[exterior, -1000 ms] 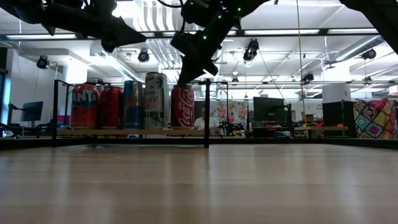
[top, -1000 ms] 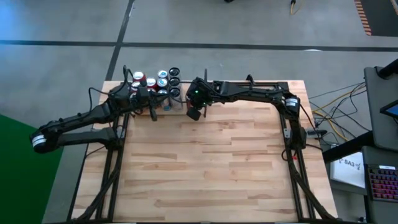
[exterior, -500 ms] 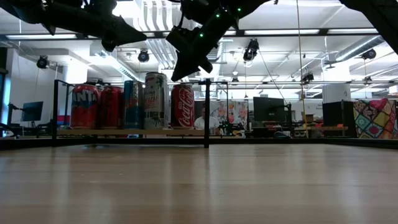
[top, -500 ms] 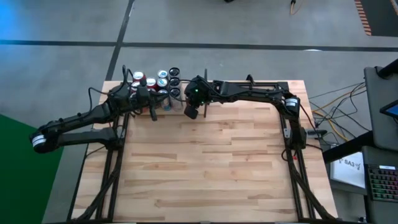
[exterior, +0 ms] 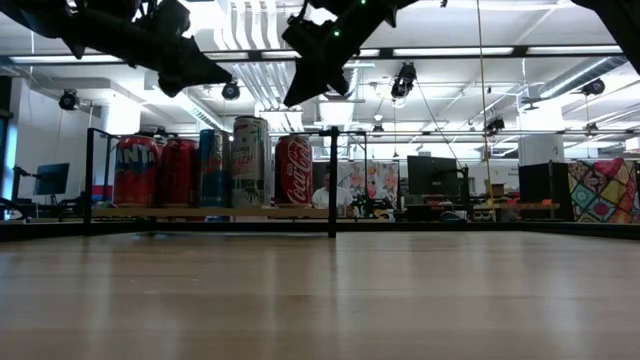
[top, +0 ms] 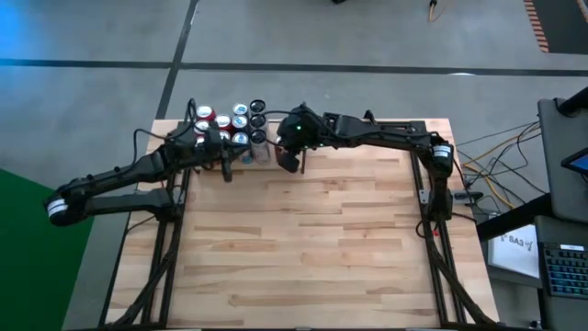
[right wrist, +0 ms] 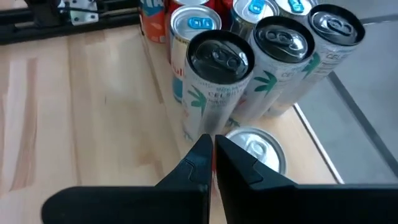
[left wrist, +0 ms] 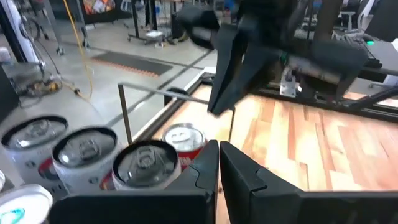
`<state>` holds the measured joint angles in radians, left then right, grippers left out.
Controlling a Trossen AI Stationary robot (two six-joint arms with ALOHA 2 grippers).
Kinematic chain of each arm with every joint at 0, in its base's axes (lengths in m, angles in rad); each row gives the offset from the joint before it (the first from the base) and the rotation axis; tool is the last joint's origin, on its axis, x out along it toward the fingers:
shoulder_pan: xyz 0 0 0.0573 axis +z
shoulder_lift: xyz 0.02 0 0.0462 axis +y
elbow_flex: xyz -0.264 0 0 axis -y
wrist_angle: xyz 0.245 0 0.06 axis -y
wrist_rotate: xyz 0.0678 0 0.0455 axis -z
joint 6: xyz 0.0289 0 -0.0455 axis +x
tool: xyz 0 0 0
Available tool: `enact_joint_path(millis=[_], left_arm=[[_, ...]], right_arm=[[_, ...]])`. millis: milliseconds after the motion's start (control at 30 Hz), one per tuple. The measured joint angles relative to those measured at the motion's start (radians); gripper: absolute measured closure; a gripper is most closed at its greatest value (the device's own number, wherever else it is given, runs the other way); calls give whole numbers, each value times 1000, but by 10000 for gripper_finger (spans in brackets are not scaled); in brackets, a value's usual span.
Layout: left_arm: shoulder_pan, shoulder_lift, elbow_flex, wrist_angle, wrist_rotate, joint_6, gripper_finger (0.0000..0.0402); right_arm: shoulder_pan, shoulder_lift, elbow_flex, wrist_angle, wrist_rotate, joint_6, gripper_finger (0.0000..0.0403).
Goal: Place canned beverage on shelf
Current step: Adjust the red white soda can on the shelf
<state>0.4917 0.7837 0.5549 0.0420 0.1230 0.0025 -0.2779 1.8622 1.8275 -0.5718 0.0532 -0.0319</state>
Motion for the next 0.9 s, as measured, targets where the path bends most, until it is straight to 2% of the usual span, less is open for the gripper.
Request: enact_joint_path(millis=[300, 500, 633, 900], left_arm=[[-24, 0, 27, -52, 0, -13, 402], [-69, 13, 27, -9, 0, -23, 402], [-101, 17, 32, 28, -5, -24, 402], [-112, 14, 54, 35, -9, -27, 402]], right_arm=[[-28, -18, 0, -115, 3, 1, 394], [-48, 0, -4, -96, 1, -19, 394], [-71, 13, -5, -51, 35, -32, 394], [-102, 56, -5, -57, 38, -31, 394]])
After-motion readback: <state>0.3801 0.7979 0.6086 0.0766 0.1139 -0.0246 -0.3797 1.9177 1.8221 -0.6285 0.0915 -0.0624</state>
